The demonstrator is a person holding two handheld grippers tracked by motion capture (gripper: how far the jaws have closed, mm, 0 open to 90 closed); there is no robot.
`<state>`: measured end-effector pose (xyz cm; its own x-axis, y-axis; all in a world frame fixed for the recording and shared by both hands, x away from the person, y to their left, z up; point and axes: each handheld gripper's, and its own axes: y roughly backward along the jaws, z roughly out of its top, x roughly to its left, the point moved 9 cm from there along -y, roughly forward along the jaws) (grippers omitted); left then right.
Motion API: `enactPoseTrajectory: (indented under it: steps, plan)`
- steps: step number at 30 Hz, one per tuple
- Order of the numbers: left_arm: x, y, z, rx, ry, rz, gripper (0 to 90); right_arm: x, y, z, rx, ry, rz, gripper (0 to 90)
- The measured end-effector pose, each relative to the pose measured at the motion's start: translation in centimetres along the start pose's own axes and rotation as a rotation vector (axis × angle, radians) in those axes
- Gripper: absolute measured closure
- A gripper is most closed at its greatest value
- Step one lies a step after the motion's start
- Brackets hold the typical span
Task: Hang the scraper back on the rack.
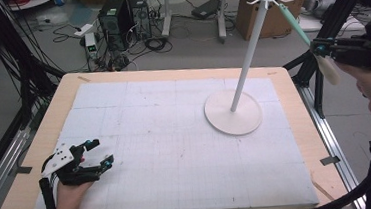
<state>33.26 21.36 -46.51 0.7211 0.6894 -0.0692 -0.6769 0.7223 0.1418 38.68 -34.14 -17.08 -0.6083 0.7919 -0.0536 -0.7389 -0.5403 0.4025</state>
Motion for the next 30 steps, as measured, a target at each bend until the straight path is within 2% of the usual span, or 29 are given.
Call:
enactPoseTrajectory:
  steps: [2,7,12,16,19,23,26,30]
  plan:
    - [0.0,0.0,0.0,-0.001,0.000,-0.001,18.2,0.1,-0.3,-0.1,-0.025,0.001,-0.005,63.8]
    - [0.0,0.0,0.0,0.000,-0.005,0.001,18.2,0.7,-0.8,-1.2,-0.073,-0.005,0.008,49.7]
    - [0.0,0.0,0.0,0.000,-0.005,0.001,18.2,2.0,-1.7,-3.8,-0.126,-0.010,0.047,37.3]
    - [0.0,0.0,0.0,0.000,-0.004,0.002,18.1,3.5,-2.9,-7.0,-0.153,-0.012,0.092,33.9]
    - [0.0,0.0,0.0,0.001,-0.002,0.002,18.1,4.5,-4.1,-9.7,-0.152,-0.025,0.133,32.6]
    - [0.1,0.0,0.0,-0.002,0.006,0.006,18.1,5.8,-5.6,-13.2,-0.144,-0.045,0.180,30.3]
    - [0.1,0.0,0.0,-0.003,0.005,0.006,18.1,6.5,-6.7,-15.9,-0.104,-0.045,0.184,27.8]
    - [0.1,0.0,0.0,-0.002,0.000,0.004,18.1,7.4,-7.7,-18.9,-0.102,-0.065,0.213,26.4]
